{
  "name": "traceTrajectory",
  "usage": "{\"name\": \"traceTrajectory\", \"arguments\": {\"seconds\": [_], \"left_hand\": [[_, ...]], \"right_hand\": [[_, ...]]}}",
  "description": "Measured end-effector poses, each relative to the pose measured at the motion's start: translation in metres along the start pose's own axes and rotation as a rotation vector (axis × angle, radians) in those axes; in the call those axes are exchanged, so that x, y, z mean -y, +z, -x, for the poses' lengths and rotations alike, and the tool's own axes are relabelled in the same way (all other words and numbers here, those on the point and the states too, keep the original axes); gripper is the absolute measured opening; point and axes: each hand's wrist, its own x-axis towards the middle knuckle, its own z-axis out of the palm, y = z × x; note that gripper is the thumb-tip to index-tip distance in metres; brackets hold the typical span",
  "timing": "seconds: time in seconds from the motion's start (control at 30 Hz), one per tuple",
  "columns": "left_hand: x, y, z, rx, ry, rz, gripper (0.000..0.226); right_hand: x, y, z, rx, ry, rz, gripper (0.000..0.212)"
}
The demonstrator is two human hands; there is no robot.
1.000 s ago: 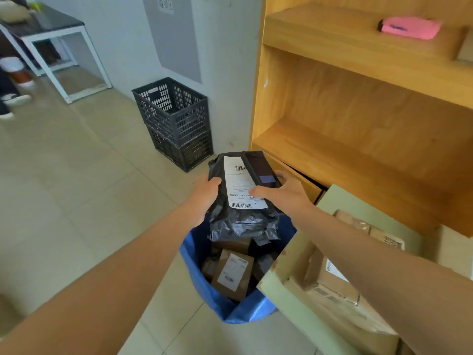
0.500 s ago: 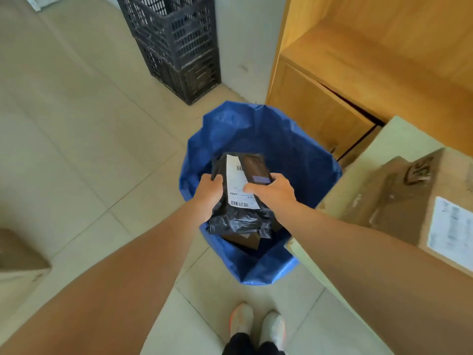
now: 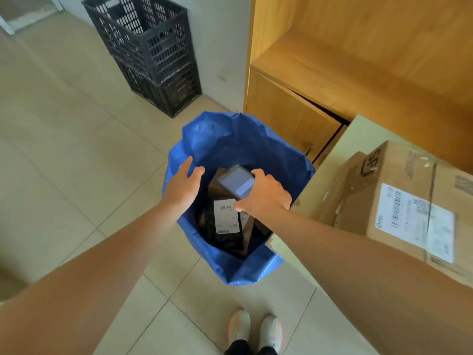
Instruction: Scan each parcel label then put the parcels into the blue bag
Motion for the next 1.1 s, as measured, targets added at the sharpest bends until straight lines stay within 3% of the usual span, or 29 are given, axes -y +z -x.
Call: {"name": "traceTrajectory", "arguments": {"seconds": [0.3,0.5,0.6,0.73,0.83,1.1], "left_hand": [[-0.108,-0.020,0.065,-0.039,0.255,0.092,0.052],[-0.170,0.001,0.134,0.177,0.385,-0.088,0.057],[-0.198,0.013,0.160,0.301,0.410,-0.130,0.067],[-0.234,0.031,0.201,0.418,0.453,-0.113,0.068],[-0.253,0.049,0.226,0.427,0.451,-0.158,0.067],[-0.250,0.098,0.240,0.494,0.487,-0.304,0.072]], "right_hand": [[0.010,-0.107,0.062,-0.070,-0.178,0.182,0.093],[-0.030,-0.193,0.120,-0.161,-0.100,0.285,0.089],[-0.062,-0.228,0.148,-0.194,-0.056,0.301,0.074],[-0.110,-0.266,0.188,-0.261,-0.033,0.375,0.084],[-0.145,-0.286,0.215,-0.260,-0.008,0.451,0.087],[-0.204,-0.289,0.248,-0.173,0.062,0.523,0.064]]}}
